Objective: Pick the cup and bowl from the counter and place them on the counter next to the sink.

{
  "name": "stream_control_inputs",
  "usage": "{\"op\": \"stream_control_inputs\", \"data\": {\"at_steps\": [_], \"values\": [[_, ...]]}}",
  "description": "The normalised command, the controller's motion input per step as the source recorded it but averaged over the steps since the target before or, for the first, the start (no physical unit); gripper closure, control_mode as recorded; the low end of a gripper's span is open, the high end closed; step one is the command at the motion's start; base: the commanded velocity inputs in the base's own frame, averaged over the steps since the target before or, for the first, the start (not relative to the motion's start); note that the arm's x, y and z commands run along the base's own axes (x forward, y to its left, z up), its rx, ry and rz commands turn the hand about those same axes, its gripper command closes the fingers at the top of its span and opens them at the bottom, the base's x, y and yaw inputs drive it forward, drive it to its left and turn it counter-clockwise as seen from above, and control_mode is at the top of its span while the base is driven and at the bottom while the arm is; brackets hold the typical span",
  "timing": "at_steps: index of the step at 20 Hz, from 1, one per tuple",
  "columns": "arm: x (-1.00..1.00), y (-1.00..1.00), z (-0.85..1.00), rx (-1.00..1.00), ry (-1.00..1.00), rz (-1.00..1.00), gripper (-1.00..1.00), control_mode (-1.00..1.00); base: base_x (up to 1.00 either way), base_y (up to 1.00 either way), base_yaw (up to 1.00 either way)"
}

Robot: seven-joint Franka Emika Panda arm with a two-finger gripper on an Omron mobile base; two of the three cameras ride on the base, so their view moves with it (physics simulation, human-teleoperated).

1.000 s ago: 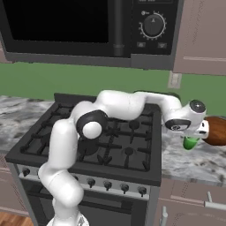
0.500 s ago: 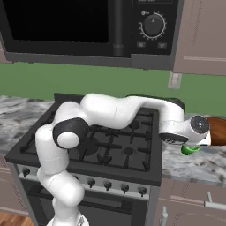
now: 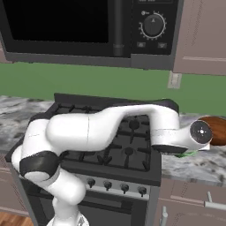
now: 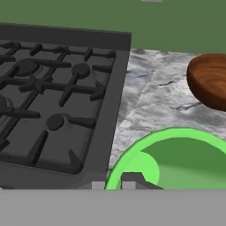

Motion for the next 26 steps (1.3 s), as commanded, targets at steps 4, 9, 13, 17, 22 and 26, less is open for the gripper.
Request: {"op": "stream_control_inputs", "data": {"at_steps": [4, 9, 13, 17, 22, 26], "values": [[-0.34, 0.99, 0.06, -0.06, 0.00, -0.03, 1.00, -1.00, 0.00, 0.00, 0.00], [-0.02, 1.00, 0.00, -0.06, 0.02, -0.10, 1.00, -1.00, 0.00, 0.00, 0.00], [0.00, 0.97, 0.29, -0.11, 0.11, -0.14, 1.00, -1.00, 0.00, 0.00, 0.00], [0.01, 0.95, 0.34, -0.14, 0.15, -0.19, 1.00, -1.00, 0.00, 0.00, 0.00], [0.06, 0.54, 0.02, -0.07, 0.07, -0.17, 1.00, -1.00, 0.00, 0.00, 0.00], [0.02, 0.47, -0.03, 0.00, 0.00, -0.01, 1.00, -1.00, 0.00, 0.00, 0.00]]}}
